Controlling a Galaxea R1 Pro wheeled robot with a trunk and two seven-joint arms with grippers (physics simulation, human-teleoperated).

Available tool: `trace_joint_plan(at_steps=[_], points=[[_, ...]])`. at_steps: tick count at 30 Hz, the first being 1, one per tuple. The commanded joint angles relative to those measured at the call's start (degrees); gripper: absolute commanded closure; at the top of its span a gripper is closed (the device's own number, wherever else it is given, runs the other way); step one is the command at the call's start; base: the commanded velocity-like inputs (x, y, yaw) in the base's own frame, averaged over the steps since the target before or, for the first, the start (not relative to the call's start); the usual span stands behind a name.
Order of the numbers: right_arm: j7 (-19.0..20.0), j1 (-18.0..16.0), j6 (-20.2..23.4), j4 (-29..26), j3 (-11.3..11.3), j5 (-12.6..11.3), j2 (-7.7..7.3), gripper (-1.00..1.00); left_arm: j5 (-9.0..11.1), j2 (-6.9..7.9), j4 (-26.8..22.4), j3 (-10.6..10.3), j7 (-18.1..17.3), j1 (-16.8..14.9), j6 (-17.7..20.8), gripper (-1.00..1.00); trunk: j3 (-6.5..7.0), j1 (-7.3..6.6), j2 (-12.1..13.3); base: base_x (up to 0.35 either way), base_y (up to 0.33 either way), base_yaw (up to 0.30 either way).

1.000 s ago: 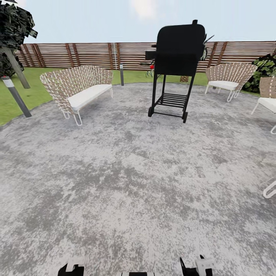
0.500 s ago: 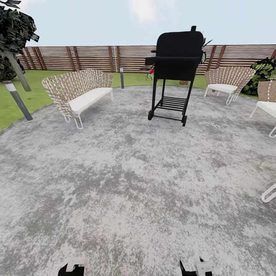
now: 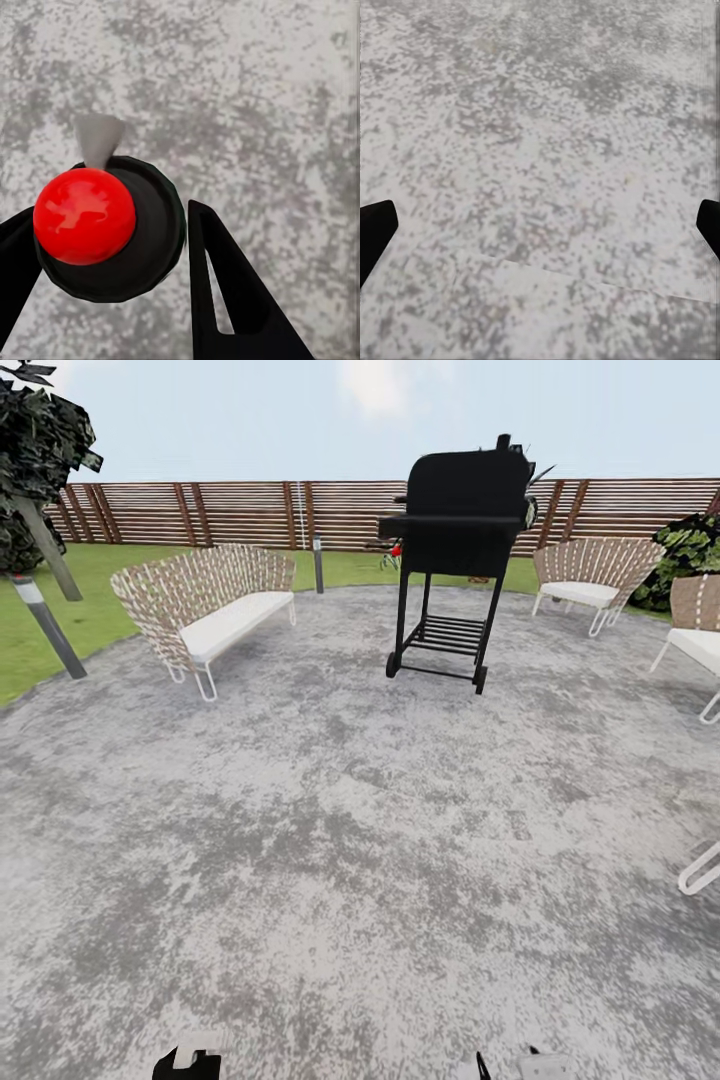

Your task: Pick up the pesticide atomizer in the garden and spray insectifuge to fully cover both potted plants in the garden.

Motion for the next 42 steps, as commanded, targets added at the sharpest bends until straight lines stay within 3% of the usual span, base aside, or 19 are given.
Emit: trace_joint_plan(at_steps=[1, 18, 30, 42], points=[[-0.1, 0.0, -0.2, 0.0, 0.3, 0.0, -0.05, -1.00, 0.0, -0.01, 0.0, 0.0, 0.1, 0.0, -0.2, 1.00, 0.15, -0.24, 0.4, 0.000, 0.000, -0.021], [0.0, 0.0, -0.2, 0.0, 0.3, 0.0, -0.07, -1.00, 0.0, -0.11, 0.0, -0.1, -0.1, 0.0, -0.3, 1.00, 1.37, -0.68, 1.2, -0.009, 0.009, -0.203], [0.0, 0.0, -0.2, 0.0, 0.3, 0.0, -0.07, -1.00, -0.1, -0.03, 0.1, 0.0, -0.2, 0.0, -0.3, 1.00, 1.46, -0.68, 1.2, -0.185, 0.220, -0.101], [0.0, 0.0, -0.2, 0.0, 0.4, -0.1, -0.08, -1.00, -0.1, -0.01, 0.2, -0.1, -0.2, 0.0, -0.3, 1.00, 1.46, -0.68, 1.2, -0.199, 0.248, -0.254]])
